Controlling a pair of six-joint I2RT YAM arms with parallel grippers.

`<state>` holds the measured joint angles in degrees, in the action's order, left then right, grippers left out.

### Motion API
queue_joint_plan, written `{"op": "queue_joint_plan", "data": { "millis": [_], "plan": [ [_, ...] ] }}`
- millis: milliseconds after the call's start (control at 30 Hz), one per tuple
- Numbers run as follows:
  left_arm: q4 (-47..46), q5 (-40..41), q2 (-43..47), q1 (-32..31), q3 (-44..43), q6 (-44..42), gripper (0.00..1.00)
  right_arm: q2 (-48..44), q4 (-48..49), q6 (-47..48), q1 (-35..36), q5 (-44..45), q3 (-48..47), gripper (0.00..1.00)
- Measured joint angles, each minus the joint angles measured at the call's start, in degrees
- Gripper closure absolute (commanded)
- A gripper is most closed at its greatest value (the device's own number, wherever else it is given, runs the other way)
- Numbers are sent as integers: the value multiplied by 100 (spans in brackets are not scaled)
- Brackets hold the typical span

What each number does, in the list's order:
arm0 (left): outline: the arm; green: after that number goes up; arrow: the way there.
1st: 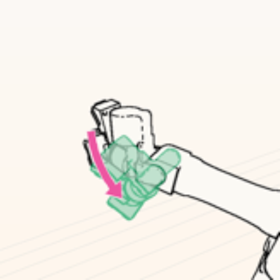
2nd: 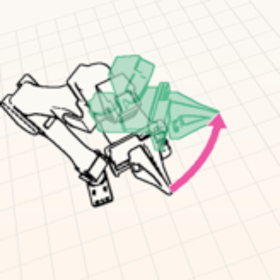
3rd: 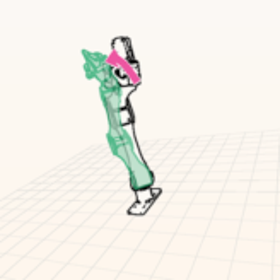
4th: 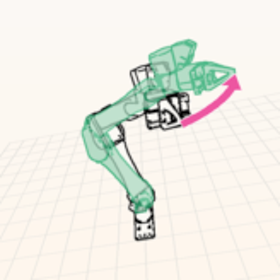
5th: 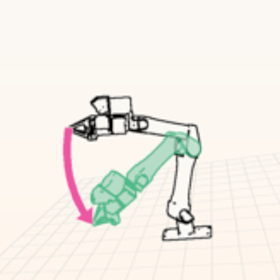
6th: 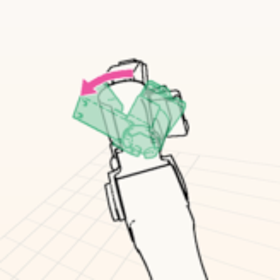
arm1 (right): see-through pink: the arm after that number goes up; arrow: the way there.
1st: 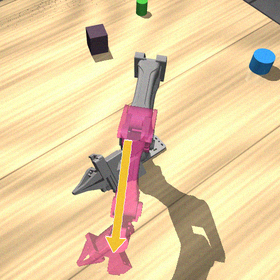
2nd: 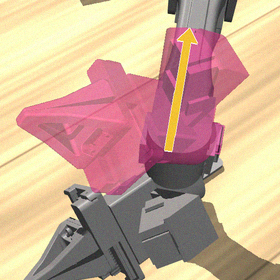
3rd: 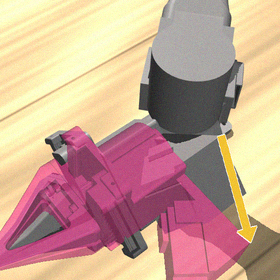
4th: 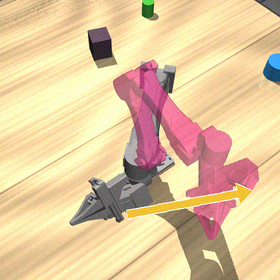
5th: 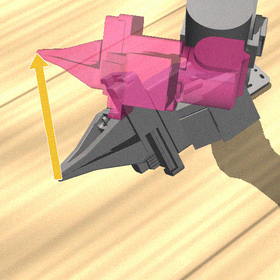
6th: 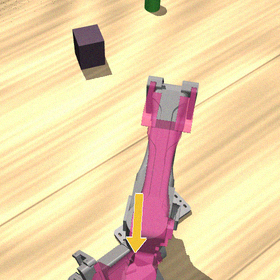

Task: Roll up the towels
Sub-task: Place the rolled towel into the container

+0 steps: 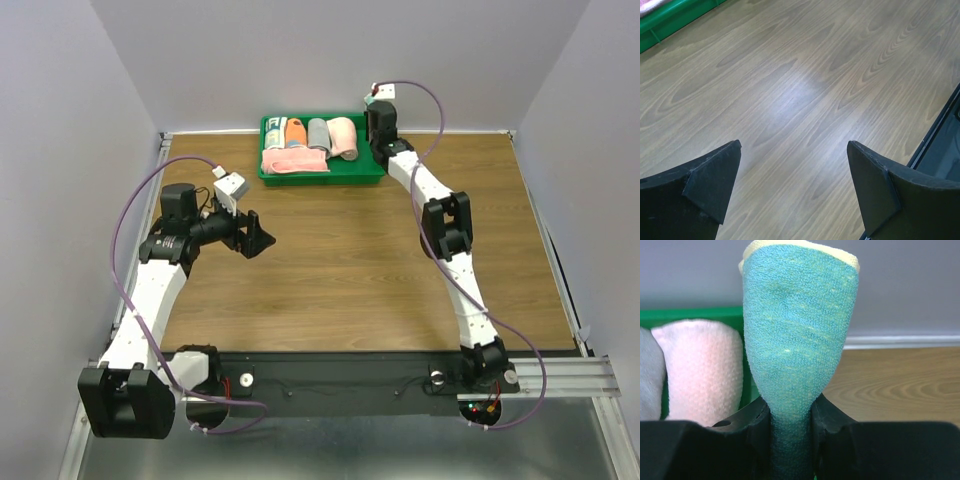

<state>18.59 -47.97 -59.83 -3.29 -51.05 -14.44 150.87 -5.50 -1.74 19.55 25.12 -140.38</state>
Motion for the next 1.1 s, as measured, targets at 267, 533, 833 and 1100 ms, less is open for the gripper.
{"op": "queue_joint_plan", "data": {
  "millis": [267,533,833,1100],
  "plan": [
    [-11,52,284,-2,98,0,1,686,299,9,197,22,98,99],
    [-17,68,326,-2,98,7,1,699,752,-267,221,-50,367,87],
    [-13,72,326,-2,98,15,1,699,787,-562,223,-439,448,22],
    [-11,94,326,-2,98,9,1,577,763,-605,234,-568,658,17]
  ]
}}
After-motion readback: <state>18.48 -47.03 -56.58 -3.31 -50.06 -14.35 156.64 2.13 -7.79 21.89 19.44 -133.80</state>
